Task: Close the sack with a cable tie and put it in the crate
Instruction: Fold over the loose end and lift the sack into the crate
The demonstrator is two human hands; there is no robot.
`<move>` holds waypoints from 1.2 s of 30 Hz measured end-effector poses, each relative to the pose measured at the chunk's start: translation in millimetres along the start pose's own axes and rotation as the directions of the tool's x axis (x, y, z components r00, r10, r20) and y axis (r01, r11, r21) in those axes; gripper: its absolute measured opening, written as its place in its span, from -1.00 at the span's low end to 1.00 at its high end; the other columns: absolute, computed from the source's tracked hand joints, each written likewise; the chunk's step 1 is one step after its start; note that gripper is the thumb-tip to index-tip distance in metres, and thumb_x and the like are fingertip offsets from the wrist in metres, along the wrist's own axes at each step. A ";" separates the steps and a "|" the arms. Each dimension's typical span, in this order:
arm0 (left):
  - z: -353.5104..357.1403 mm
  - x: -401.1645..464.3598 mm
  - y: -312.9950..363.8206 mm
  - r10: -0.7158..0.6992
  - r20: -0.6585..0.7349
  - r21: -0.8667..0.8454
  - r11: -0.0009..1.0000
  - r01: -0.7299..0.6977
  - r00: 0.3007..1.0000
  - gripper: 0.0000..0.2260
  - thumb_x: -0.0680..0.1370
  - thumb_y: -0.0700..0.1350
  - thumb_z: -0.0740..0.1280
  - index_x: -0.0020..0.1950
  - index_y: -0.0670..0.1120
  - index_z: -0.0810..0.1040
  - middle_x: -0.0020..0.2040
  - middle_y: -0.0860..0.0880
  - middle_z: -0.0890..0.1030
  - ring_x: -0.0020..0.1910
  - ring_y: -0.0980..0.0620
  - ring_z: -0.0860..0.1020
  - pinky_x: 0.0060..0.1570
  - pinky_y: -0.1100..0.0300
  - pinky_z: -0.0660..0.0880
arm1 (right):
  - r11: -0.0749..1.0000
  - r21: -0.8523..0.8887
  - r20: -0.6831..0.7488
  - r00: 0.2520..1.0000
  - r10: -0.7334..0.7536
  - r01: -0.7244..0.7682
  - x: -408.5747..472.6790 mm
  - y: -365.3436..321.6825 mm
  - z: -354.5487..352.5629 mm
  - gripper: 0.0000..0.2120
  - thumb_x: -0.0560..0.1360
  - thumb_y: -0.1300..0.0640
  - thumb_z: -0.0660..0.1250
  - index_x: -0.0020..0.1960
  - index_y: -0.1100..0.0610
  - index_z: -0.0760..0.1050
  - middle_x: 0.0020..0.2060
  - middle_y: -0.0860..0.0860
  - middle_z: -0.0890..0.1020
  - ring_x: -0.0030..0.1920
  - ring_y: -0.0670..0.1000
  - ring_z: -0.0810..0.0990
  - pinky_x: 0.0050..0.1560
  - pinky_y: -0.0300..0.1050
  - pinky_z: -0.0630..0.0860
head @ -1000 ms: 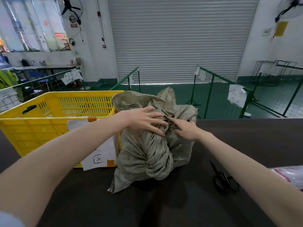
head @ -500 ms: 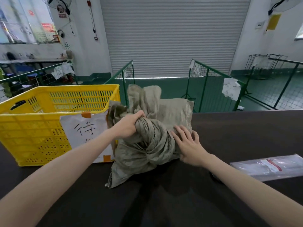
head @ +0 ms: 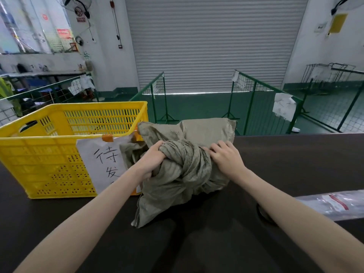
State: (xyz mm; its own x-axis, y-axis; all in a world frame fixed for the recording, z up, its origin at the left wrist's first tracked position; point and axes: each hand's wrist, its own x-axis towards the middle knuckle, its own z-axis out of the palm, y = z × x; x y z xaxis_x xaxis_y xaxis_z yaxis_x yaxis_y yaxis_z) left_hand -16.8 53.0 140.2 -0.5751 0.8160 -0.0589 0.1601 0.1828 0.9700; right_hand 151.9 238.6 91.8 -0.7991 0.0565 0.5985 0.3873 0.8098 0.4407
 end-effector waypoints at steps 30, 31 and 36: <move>-24.0 26.0 55.7 0.029 -0.401 -0.213 0.969 -0.125 0.915 -0.67 0.60 -0.14 0.22 0.37 -0.07 0.31 0.17 -0.09 0.51 0.03 -0.04 0.53 -0.04 0.09 0.53 | 0.661 0.542 0.573 0.803 0.161 -0.519 63.1 62.0 -27.5 -0.70 0.53 -0.19 0.18 0.09 -0.09 0.58 0.11 -0.09 0.59 0.17 0.01 0.50 0.19 0.10 0.41; -25.5 19.5 54.2 0.122 -0.349 -0.106 0.980 -0.169 0.929 -0.61 0.59 -0.13 0.26 0.40 -0.06 0.27 0.18 -0.08 0.50 0.06 -0.01 0.52 -0.04 0.15 0.51 | 0.668 0.539 0.606 0.787 0.114 -0.512 57.3 59.4 -33.3 -0.64 0.51 -0.26 0.18 0.19 -0.13 0.52 0.20 -0.14 0.52 0.25 -0.04 0.41 0.28 0.11 0.30; -44.1 -3.1 51.0 0.117 -0.018 0.175 0.978 -0.112 0.993 -0.54 0.49 -0.11 0.42 0.37 0.01 0.41 0.25 0.03 0.55 0.16 0.08 0.53 0.20 0.08 0.48 | 0.706 0.531 0.646 0.763 0.019 -0.468 36.6 59.9 -50.8 -0.42 0.39 -0.35 0.27 0.36 -0.20 0.34 0.42 -0.14 0.30 0.45 -0.05 0.16 0.39 0.10 0.01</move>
State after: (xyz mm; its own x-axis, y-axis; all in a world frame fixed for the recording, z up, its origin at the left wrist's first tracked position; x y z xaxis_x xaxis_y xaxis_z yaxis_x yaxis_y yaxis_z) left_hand -42.2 35.6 200.3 -0.5668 0.8217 0.0593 0.3616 0.1834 0.9141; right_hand 169.3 259.5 174.1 -0.8994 0.4359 0.0329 0.4029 0.8558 -0.3244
